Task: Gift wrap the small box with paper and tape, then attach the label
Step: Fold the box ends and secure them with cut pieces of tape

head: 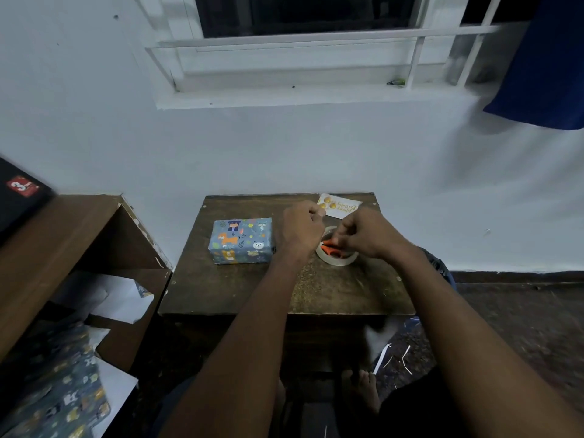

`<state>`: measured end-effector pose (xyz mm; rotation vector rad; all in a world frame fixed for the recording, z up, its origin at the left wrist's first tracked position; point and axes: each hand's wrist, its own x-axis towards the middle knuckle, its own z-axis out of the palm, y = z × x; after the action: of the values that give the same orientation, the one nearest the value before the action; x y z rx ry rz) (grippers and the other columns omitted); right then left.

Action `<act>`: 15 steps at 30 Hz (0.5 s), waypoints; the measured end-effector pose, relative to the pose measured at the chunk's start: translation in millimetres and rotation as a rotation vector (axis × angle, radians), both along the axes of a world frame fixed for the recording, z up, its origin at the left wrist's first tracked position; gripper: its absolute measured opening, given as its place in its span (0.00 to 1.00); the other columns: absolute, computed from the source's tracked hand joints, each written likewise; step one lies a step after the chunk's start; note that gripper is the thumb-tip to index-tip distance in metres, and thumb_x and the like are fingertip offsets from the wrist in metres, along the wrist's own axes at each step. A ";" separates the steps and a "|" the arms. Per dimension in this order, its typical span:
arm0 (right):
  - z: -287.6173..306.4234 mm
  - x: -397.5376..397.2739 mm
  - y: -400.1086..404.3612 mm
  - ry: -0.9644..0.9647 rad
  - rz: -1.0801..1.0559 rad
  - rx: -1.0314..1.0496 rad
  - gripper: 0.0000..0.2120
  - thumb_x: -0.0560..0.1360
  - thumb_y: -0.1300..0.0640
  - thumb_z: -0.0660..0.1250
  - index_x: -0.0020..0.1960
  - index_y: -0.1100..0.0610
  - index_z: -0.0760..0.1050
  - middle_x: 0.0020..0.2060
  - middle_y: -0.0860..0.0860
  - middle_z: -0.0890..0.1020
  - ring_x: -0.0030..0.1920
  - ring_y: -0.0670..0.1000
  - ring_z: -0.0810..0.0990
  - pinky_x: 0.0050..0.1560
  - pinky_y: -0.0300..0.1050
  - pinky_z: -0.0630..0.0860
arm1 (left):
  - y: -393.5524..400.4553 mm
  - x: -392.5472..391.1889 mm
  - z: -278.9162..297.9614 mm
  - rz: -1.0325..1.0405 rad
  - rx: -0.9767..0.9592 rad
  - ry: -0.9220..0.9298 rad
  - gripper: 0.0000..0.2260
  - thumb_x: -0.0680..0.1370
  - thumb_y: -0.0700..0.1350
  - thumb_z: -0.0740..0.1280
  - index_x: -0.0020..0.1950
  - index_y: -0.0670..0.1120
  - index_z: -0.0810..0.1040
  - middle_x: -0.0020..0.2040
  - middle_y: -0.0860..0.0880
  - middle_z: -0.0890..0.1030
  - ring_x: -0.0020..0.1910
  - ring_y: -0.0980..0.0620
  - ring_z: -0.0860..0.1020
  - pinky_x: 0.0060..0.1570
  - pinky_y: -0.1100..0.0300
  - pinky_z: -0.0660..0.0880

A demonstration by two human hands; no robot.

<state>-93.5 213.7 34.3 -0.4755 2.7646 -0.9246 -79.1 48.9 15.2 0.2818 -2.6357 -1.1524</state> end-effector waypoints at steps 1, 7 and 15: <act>-2.2 -2.4 -0.5 0.038 -0.042 -0.028 0.10 0.74 0.63 0.74 0.36 0.52 0.86 0.33 0.44 0.85 0.39 0.44 0.84 0.41 0.44 0.80 | 2.1 -4.2 -2.2 -0.003 -0.012 -0.008 0.09 0.82 0.43 0.67 0.52 0.53 0.86 0.53 0.56 0.87 0.50 0.55 0.83 0.48 0.56 0.80; -16.4 -23.4 -14.1 0.137 -0.298 -0.051 0.08 0.73 0.64 0.70 0.45 0.55 0.86 0.42 0.50 0.86 0.46 0.51 0.82 0.39 0.41 0.71 | 14.2 -42.2 -8.7 -0.018 -0.163 -0.069 0.13 0.79 0.46 0.72 0.63 0.52 0.83 0.64 0.50 0.82 0.64 0.48 0.80 0.65 0.49 0.76; -27.3 -47.3 -15.3 0.101 -0.365 0.032 0.18 0.77 0.59 0.68 0.66 0.57 0.81 0.63 0.55 0.83 0.65 0.57 0.79 0.53 0.45 0.70 | 28.8 -83.9 -26.0 0.032 -0.319 -0.258 0.30 0.77 0.56 0.74 0.74 0.47 0.69 0.73 0.42 0.73 0.74 0.41 0.69 0.71 0.45 0.62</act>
<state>-140.8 198.4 7.0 -0.0086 3.0133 -0.9489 -163.0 77.7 -10.8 0.4313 -2.9714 -0.7091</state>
